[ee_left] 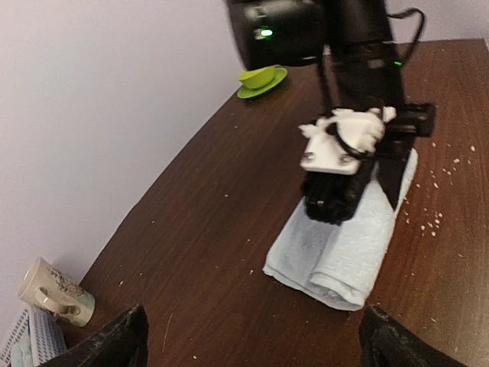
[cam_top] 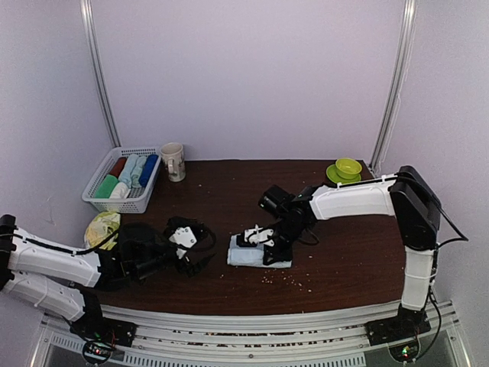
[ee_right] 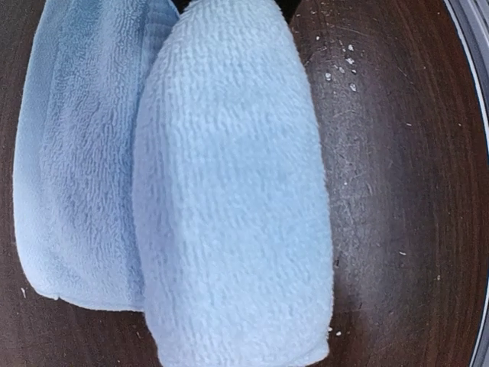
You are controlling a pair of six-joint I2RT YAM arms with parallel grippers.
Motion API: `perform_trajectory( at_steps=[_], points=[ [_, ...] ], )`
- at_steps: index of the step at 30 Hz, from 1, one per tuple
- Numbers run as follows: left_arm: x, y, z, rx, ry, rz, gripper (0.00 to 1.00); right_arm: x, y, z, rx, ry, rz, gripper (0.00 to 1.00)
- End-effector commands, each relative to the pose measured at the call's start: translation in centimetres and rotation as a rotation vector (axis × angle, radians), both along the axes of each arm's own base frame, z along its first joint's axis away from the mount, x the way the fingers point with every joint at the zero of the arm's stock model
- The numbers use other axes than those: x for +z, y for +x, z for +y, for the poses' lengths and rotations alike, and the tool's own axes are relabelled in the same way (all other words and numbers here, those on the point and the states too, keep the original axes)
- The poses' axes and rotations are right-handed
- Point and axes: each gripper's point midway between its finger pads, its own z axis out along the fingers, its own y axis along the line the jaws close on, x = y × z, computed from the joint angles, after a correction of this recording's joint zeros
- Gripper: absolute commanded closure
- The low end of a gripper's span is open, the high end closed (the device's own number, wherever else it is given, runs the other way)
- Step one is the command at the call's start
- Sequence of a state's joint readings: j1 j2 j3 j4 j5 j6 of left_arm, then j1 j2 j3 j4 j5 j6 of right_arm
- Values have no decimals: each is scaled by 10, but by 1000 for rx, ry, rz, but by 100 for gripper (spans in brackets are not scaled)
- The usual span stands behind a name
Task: Roll the towels
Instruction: Roll the towel at the center of the board.
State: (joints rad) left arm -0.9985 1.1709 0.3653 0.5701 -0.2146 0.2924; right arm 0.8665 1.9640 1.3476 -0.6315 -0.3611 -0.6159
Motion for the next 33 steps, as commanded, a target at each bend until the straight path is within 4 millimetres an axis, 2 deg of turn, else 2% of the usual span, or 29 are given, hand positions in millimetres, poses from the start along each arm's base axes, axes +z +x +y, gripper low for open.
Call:
perform_trajectory(
  at_steps=[1,7,15,22,24,25,27,33],
  points=[
    [14,-21,-25,-144,28,-178,2,-36,-37,-18,-1,-110,264,100],
    [-27,-36,-46,-228,191,-199,2,-57,-36,-20,-45,-176,391,100],
    [-82,-38,-80,-300,417,-209,6,-81,-46,-27,-51,-222,516,100],
    [-97,-17,-97,-242,500,-247,14,-86,-49,-33,-53,-239,524,100],
    [-112,-13,-100,-242,560,-233,18,-85,-51,-34,-49,-241,525,100],
    [-113,-10,-101,-228,575,-236,20,-85,-51,-35,-49,-241,525,100],
    [-123,-4,-100,-205,615,-231,23,-84,-52,-36,-47,-239,525,100],
    [-131,5,-97,-155,656,-222,33,-82,-53,-38,-47,-240,520,100]
  ],
)
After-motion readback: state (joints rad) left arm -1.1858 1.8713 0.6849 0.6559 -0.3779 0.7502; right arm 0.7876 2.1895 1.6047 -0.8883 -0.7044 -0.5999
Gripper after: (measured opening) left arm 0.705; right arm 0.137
